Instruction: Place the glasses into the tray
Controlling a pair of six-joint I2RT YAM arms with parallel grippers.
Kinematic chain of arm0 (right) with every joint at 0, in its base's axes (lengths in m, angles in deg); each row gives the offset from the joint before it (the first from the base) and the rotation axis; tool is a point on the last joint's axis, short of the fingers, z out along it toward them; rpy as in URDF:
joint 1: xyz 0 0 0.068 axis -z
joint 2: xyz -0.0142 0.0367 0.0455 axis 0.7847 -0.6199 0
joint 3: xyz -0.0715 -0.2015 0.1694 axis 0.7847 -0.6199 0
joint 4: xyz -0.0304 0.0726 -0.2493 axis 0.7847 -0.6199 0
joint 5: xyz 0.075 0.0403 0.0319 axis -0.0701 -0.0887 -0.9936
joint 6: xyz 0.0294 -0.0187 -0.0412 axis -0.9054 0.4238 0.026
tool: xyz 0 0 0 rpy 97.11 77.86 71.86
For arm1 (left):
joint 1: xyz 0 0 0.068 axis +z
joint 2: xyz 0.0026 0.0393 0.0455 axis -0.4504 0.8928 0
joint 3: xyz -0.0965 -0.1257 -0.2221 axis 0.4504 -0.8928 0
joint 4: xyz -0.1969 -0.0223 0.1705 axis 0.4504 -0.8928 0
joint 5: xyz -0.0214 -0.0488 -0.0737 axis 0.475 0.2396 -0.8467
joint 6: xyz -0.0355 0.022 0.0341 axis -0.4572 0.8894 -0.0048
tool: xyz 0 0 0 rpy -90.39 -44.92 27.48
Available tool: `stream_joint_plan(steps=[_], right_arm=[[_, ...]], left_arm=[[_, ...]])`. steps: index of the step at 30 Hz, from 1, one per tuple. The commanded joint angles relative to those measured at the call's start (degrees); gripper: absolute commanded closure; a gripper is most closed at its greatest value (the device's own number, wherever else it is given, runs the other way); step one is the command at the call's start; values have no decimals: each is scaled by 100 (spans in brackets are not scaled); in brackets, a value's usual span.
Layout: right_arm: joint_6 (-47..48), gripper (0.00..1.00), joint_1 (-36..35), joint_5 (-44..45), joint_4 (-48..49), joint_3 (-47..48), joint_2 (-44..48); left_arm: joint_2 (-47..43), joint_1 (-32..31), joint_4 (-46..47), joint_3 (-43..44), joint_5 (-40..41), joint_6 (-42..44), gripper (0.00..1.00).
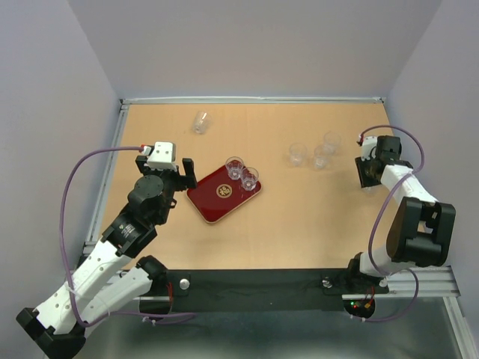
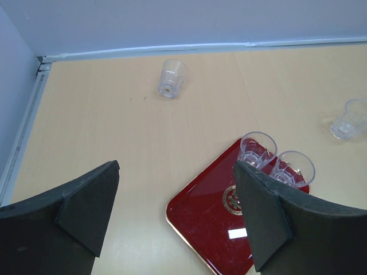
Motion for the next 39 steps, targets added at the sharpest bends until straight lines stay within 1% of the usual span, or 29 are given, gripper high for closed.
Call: stream_joint_plan(steps=[1, 2, 4, 7, 8, 11, 14, 15, 16, 18, 19, 21, 22, 24, 25, 27, 28, 30, 31, 34, 35, 36, 37, 39], right_arm=[[78, 64, 52, 134, 21, 5, -73], [86, 66, 52, 126, 21, 14, -100], [95, 77, 52, 90, 29, 31, -162], [209, 90, 43, 82, 21, 49, -206], [236, 92, 52, 90, 38, 49, -180], [384, 96, 61, 29, 21, 49, -83], [762, 97, 43, -488, -23, -65, 285], [876, 98, 52, -672, -67, -83, 547], [1008, 98, 52, -1092, -163, -109, 672], [1333, 99, 43, -1516, -278, -171, 909], [1552, 99, 35, -1962, -426, -179, 1076], [1790, 99, 8, -2386, -620, -171, 1191], [2053, 99, -44, -2797, -838, -171, 1270], [2457, 99, -141, -3273, -1216, -101, 1297], [2816, 99, -298, -3676, -1593, -100, 1323], [3074, 99, -536, -3899, -1833, -92, 1376], [3118, 99, -867, -3909, -1869, -118, 1429], [3145, 99, -1247, -3839, -1869, -109, 1447], [3136, 99, -1640, -3769, -1860, -57, 1438], [3093, 98, -2135, -3759, -1851, 110, 1307], [3058, 98, -2458, -3777, -1851, 241, 1262], [3040, 98, -2636, -3777, -1860, 303, 1149], [3022, 98, -3072, -3672, -1860, 365, 1096], [2952, 98, -3575, -3470, -1843, 575, 947]], left_arm=[[-89, 16, 308, -42, 32, 27, 8], [-89, 16, 308, -34, 32, 27, 8], [-89, 16, 308, -42, 32, 35, 8], [-98, 16, 308, -51, 32, 27, 8], [-107, 16, 308, -51, 32, 35, 8], [-98, 16, 317, -51, 32, 27, 8], [-81, 16, 317, -51, 23, 27, 8], [-89, 16, 317, -51, 23, 27, 8], [-81, 16, 317, -51, 14, 35, 8], [-81, 25, 317, -42, 14, 27, 8], [-63, 25, 317, -51, 14, 27, 8], [-46, 25, 317, -51, 5, 27, 8], [-46, 25, 326, -42, 5, 27, 8], [-28, 16, 334, -51, 5, 36, 8], [-11, 25, 334, -51, 23, 36, 8], [-2, 25, 326, -51, 41, 44, 8], [-2, 25, 317, -51, 49, 44, 8], [-2, 34, 317, -51, 58, 44, 8], [-10, 42, 326, -60, 76, 36, 8], [-2, 42, 326, -51, 93, 36, 8], [-2, 51, 326, -60, 93, 36, 8], [-2, 51, 326, -60, 102, 36, 8], [-2, 60, 326, -60, 111, 36, 8], [-10, 60, 326, -60, 128, 36, 8]])
